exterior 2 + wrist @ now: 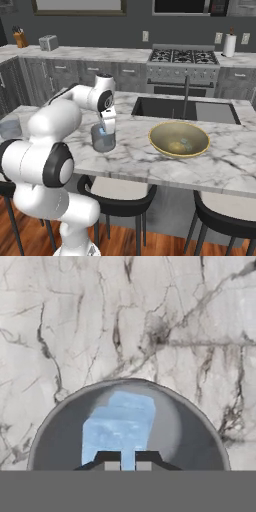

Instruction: There are four ice cubes in the ice bowl. Place two ice cubes in each glass of water.

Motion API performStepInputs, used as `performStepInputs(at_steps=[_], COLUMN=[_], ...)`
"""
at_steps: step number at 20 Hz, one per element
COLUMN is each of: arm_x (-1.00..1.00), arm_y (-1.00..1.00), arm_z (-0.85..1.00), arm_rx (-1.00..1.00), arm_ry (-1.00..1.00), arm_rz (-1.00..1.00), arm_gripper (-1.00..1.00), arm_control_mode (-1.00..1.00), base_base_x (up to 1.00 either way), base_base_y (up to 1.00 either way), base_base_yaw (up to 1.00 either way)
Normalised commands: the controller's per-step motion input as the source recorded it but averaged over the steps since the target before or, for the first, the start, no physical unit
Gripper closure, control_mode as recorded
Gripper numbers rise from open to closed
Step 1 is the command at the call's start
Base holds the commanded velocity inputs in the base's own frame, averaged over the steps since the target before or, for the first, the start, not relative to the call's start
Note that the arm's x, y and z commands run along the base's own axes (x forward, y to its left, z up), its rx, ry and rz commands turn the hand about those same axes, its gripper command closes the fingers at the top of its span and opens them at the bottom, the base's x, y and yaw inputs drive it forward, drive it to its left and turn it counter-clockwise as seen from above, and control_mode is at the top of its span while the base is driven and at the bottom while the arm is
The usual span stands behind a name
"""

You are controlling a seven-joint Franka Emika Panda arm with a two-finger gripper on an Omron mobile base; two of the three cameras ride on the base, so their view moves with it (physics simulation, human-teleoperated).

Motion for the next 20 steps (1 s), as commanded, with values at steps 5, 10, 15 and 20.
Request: performStepInputs(at_steps=[5, 10, 15, 20], arm_x=[-0.11, -0.36, -0.34, -0.36], arm_y=[0.0, -0.38, -0.8, -1.0], arm_z=[0.3, 0.51, 0.39, 0.25], arm_rx=[0.0, 0.0, 0.0, 0.0], arm_ry=[0.0, 0.0, 0.01, 0.01], arm_rz=[0.0, 0.02, 0.08, 0.13], arm_gripper=[1.0, 1.0, -1.0, -1.0], arm_control_mode=[-1.0, -1.0, -1.0, -1.0], base_base_x=[0.0, 0.0, 0.0, 0.0], base_base_y=[0.0, 0.0, 0.0, 0.0], base_base_yaw=[0.0, 0.0, 0.0, 0.0])
